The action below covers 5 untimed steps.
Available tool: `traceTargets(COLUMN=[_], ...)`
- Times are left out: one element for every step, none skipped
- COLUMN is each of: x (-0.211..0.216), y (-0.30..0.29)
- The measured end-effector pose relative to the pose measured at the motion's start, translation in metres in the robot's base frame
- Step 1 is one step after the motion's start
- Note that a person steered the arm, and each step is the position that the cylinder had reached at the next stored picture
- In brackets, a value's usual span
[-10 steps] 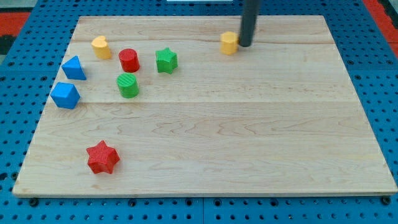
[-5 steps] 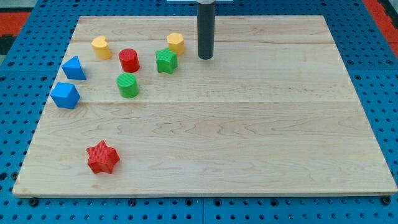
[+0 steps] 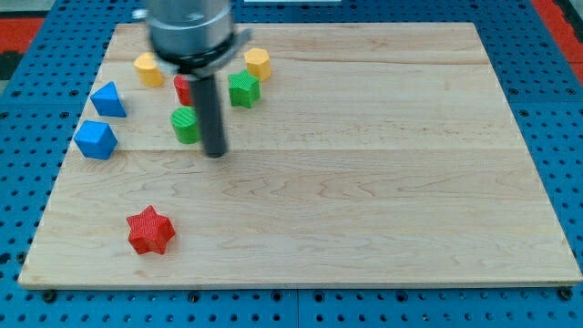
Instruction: Line up the hexagon and green blocks diagonally at the right side of the red circle
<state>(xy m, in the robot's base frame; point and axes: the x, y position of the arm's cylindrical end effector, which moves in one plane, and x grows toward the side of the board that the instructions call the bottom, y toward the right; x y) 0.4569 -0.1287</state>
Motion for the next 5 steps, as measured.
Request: traceTargets(x=[-0.01,-0.029,-0.029,-0.036,-0.042], y=[-0.025,-0.033,-0.06,-0.072,-0.04])
